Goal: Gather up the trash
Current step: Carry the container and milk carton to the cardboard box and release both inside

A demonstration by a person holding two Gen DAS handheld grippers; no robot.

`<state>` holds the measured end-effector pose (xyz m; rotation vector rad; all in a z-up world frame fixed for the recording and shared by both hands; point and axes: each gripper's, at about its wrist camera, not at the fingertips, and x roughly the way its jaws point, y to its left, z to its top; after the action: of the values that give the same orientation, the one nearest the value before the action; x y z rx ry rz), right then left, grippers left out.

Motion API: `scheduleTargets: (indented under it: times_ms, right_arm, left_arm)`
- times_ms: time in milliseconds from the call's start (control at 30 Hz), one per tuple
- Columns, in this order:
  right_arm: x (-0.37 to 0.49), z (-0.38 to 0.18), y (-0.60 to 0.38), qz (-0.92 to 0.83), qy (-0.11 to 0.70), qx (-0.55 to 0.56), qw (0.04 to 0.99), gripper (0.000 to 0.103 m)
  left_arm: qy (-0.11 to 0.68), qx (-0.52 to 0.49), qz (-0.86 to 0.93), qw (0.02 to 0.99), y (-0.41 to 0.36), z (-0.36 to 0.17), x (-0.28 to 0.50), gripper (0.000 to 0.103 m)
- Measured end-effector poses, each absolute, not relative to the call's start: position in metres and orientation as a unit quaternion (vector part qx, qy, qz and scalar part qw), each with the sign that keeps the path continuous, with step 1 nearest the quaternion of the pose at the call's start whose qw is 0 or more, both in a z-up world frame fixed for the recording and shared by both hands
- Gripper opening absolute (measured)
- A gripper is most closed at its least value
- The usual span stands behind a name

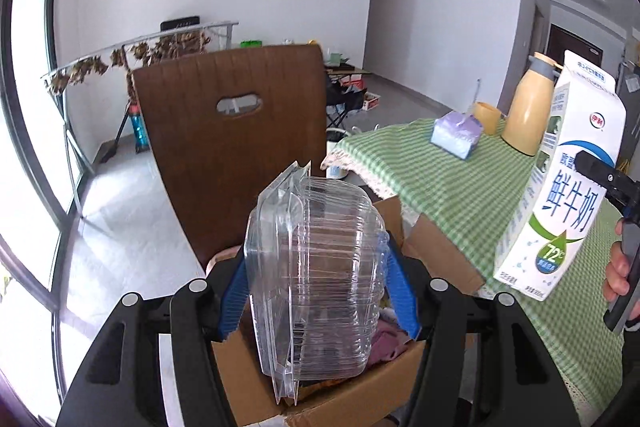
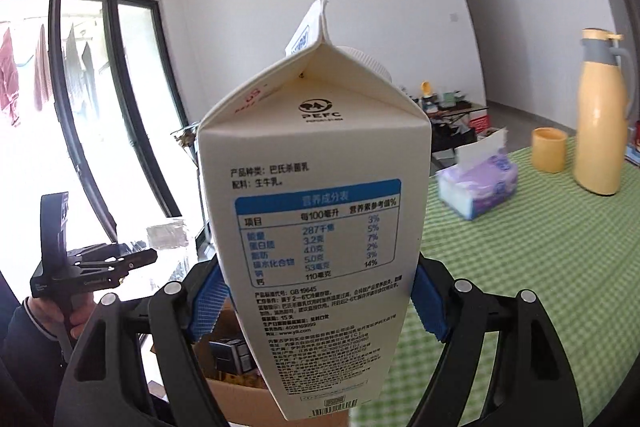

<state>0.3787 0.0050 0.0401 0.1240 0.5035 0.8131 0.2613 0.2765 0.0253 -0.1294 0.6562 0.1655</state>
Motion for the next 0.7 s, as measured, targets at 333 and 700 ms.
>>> scheduleTargets:
  times_ms: [333,700]
  right_arm:
    - [0.393,-0.051,0.124,0.389,0.280,-0.008,0.878,0.076]
    - [0.404,-0.124,0.122,0.301,0.371,-0.089,0.874,0.073]
  left_arm:
    - [0.393,-0.145,0.106,0.902,0.317,-0.058,0.295,0.058]
    - [0.439,-0.201,0.060,0.874,0.307,-0.117,0.334,0.058]
